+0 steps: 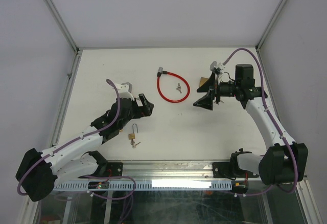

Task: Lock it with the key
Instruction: Pick up the lock from the center of the board.

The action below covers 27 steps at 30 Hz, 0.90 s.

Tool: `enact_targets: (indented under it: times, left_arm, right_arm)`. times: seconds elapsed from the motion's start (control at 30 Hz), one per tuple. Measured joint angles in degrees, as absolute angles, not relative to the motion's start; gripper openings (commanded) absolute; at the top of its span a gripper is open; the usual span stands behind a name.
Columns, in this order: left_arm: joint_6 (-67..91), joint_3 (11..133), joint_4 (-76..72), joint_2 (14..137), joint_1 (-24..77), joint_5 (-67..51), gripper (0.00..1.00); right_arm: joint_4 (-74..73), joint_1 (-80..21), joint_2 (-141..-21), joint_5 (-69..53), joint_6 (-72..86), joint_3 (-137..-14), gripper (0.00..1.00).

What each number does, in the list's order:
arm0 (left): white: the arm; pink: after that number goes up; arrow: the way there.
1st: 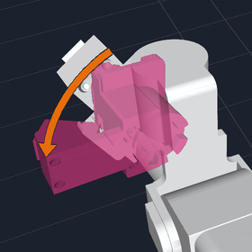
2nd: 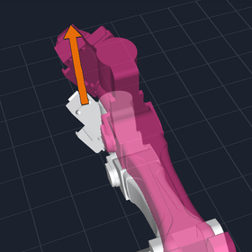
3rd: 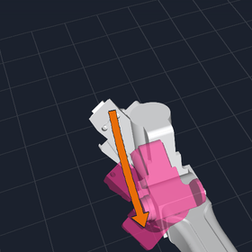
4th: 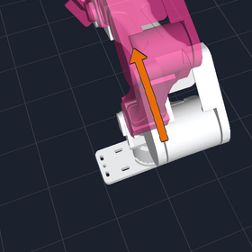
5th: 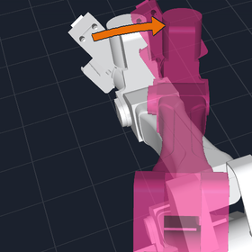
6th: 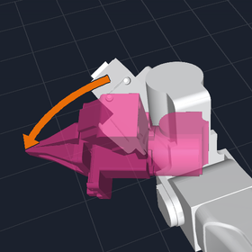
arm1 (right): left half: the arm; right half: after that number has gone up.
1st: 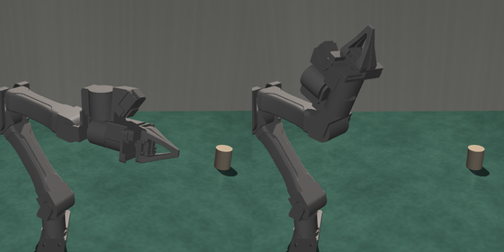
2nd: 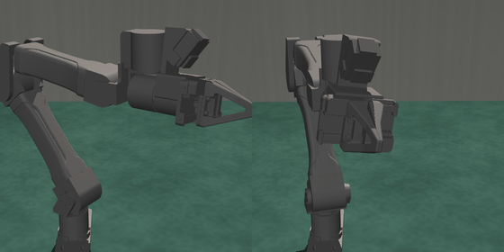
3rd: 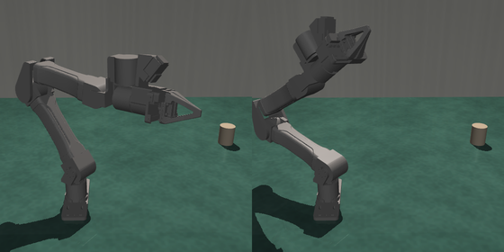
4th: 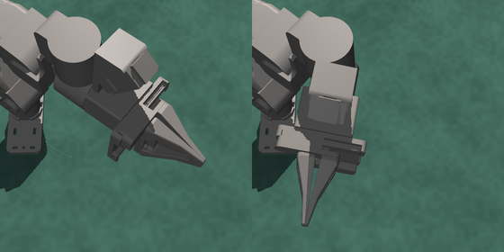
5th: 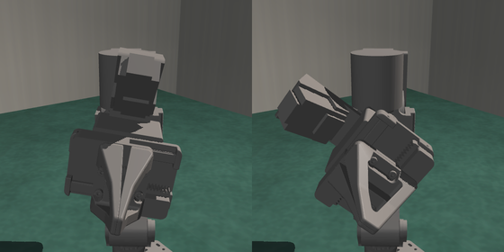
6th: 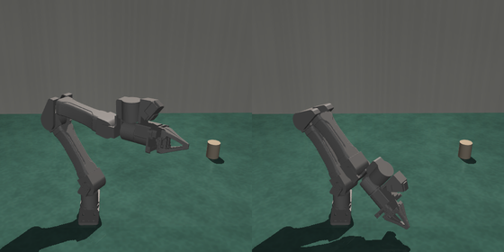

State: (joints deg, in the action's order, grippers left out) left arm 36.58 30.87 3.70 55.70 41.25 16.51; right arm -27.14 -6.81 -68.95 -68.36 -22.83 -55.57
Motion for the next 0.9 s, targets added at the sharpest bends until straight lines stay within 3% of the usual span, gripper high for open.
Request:
enact_targets:
  times: [0.9]
  left_arm:
    - [37.0, 27.7, 8.1, 55.6, 41.7, 19.3, 0.90]
  right_arm:
    - [-27.2, -6.8, -69.4, -67.7, -23.0, -55.6, 0.99]
